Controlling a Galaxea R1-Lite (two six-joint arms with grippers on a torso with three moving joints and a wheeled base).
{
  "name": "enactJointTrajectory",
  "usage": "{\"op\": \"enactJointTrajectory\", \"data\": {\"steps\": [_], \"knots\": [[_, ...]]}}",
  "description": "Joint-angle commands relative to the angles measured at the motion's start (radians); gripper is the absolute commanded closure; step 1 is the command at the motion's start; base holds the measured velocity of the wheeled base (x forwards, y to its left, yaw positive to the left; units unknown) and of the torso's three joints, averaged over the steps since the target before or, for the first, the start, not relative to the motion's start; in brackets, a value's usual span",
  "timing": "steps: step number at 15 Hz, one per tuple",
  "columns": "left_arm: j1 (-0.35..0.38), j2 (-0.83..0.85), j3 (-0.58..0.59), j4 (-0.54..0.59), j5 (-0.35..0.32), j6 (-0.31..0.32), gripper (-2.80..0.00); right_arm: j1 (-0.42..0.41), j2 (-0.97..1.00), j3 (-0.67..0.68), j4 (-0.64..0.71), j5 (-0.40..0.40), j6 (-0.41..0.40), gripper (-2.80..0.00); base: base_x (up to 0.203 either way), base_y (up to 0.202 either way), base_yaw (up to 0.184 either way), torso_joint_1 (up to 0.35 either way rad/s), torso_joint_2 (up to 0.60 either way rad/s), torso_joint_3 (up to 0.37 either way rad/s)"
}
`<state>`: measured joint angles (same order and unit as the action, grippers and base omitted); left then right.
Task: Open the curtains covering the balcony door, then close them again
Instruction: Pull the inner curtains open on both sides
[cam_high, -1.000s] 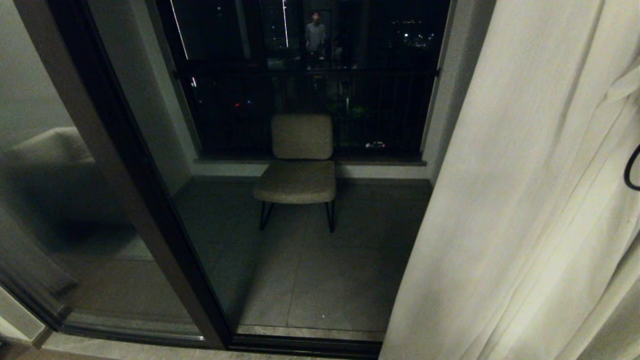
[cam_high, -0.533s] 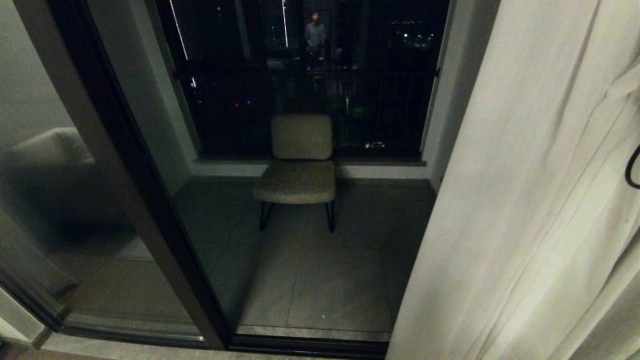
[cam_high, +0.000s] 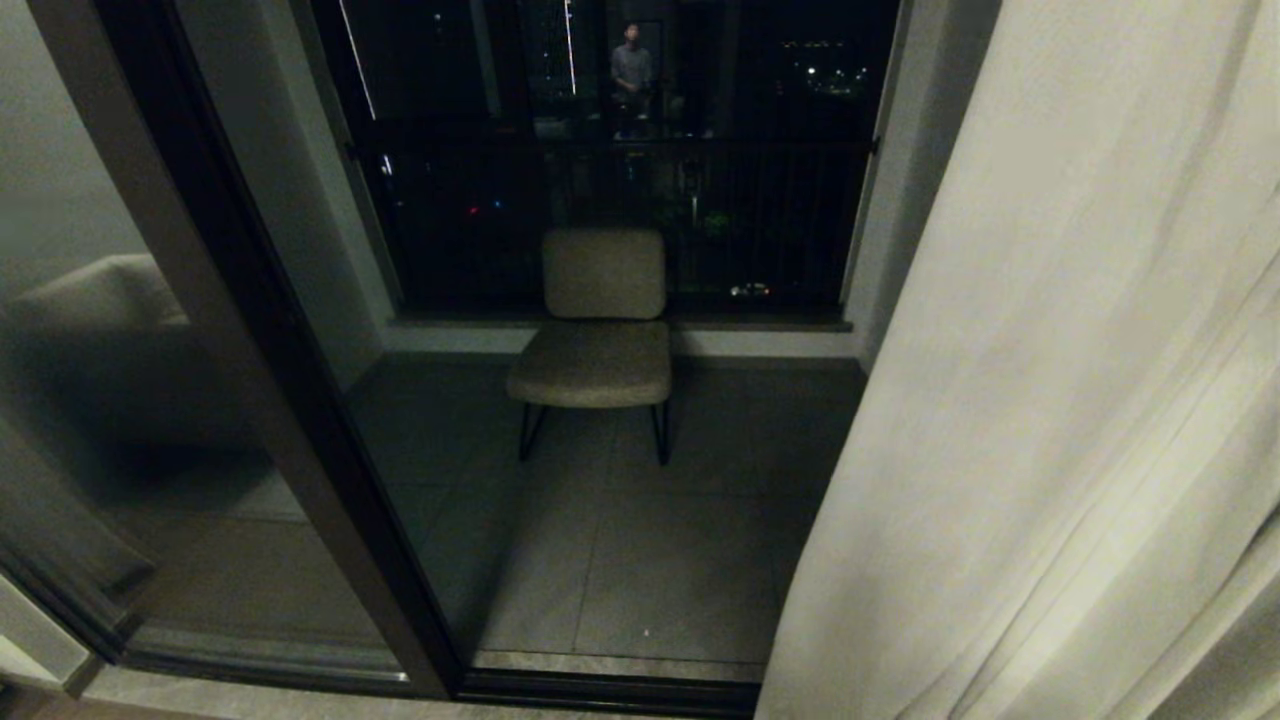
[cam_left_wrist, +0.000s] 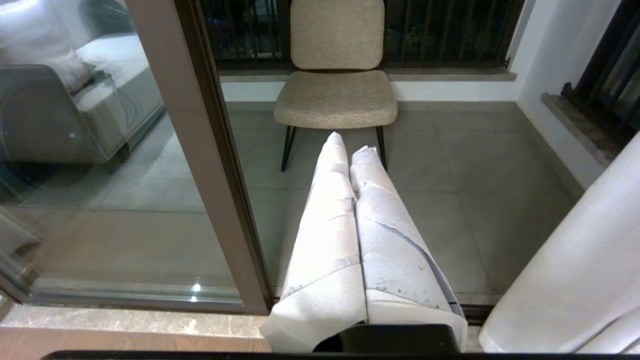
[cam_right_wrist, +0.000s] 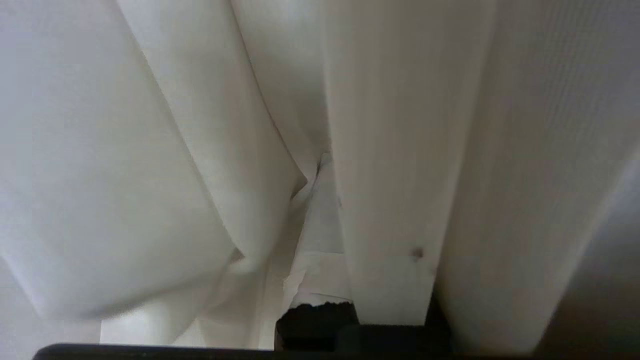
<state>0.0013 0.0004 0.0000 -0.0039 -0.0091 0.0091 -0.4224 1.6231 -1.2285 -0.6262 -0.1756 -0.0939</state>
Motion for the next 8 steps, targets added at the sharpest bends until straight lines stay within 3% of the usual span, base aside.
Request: {"op": "enactJointTrajectory", "data": {"steps": [1,8], "knots": [[0.000,0.000,0.000,-0.001,0.000,0.000,0.00,-0.054,0.047,-0.041,0.000,0.002,0.013,0.00,0.000,0.000,0.000,0.000,0.00,0.000],[0.000,0.000,0.000,-0.001,0.000,0.000,0.00,-0.221,0.209,-0.213,0.007,0.049,0.040,0.00,0.000,0.000,0.000,0.000,0.00,0.000]]}}
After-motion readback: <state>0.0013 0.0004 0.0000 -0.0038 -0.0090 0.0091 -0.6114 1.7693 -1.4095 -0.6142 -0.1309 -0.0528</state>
